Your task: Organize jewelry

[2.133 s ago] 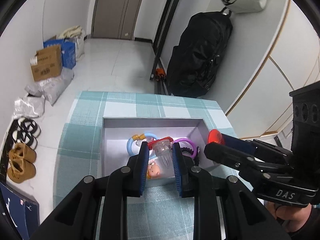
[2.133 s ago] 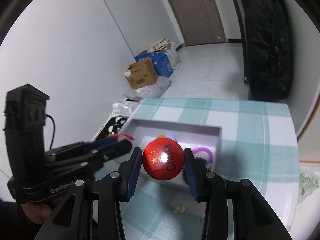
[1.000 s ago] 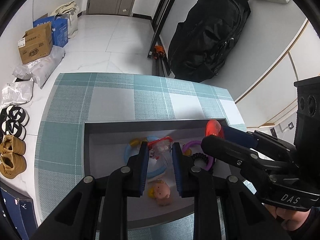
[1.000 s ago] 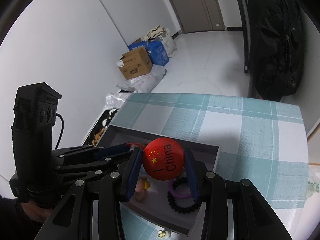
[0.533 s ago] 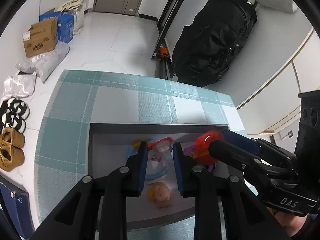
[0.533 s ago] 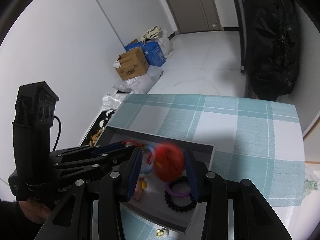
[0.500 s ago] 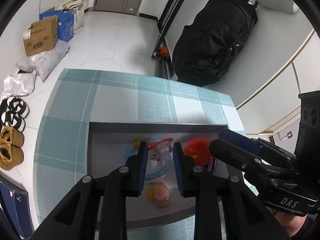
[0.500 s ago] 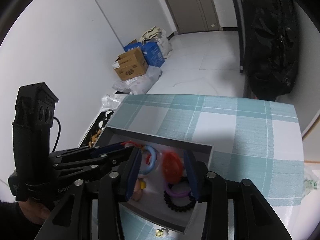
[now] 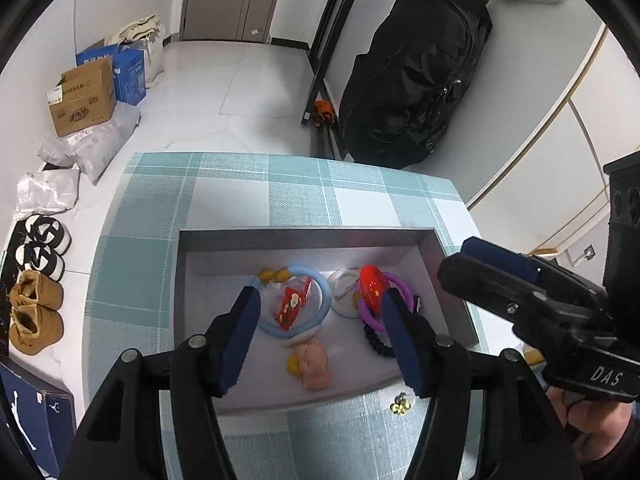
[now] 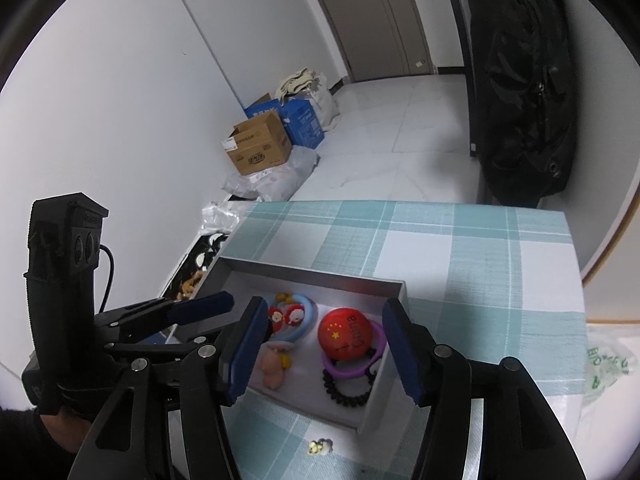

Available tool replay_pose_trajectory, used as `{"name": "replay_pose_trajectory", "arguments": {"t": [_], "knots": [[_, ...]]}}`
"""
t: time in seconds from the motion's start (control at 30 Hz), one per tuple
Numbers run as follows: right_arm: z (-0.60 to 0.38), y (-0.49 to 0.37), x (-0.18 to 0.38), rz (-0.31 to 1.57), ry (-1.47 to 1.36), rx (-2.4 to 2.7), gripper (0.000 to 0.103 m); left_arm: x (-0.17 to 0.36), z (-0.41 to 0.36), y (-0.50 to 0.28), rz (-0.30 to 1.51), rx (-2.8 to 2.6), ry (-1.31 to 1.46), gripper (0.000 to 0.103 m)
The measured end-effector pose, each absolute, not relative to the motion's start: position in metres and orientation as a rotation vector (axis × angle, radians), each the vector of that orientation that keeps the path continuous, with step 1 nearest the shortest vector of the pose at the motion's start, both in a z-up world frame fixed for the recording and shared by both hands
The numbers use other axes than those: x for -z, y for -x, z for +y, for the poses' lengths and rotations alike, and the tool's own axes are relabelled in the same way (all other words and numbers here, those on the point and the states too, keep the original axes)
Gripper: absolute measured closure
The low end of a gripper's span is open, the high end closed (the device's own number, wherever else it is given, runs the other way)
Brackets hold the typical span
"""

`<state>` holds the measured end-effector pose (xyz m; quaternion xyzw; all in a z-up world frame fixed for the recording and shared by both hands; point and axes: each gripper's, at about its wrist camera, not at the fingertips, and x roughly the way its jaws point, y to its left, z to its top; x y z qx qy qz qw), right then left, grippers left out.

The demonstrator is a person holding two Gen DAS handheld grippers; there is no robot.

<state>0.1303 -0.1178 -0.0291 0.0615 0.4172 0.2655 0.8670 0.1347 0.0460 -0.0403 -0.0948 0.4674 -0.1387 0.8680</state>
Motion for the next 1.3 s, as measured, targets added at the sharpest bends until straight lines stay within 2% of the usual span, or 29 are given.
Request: {"name": "replay_pose_trajectory", "arguments": {"t": [0.37, 0.87, 0.97, 1.3], "knots": [[-0.125, -0.107, 0.025, 0.845, -0.106, -0.556, 0.04, 0.033, 0.037, -0.112, 0.927, 0.262, 0.143, 0.039], [-0.141, -0.074, 0.047, 0.911, -0.102, -0.535, 0.04, 0.031, 0.039, -0.071, 0.897, 0.315, 0.177, 0.039], [-0.145, -0.066, 0.048, 0.917, -0.106, -0.535, 0.032, 0.029, 0.036, -0.061, 0.89, 0.334, 0.164, 0.039], [-0.133, -0.059, 0.07, 0.972, -0.049, -0.546, 0.032, 0.058, 0.027, -0.055, 0.979, 0.303, 0.09, 0.038]]}}
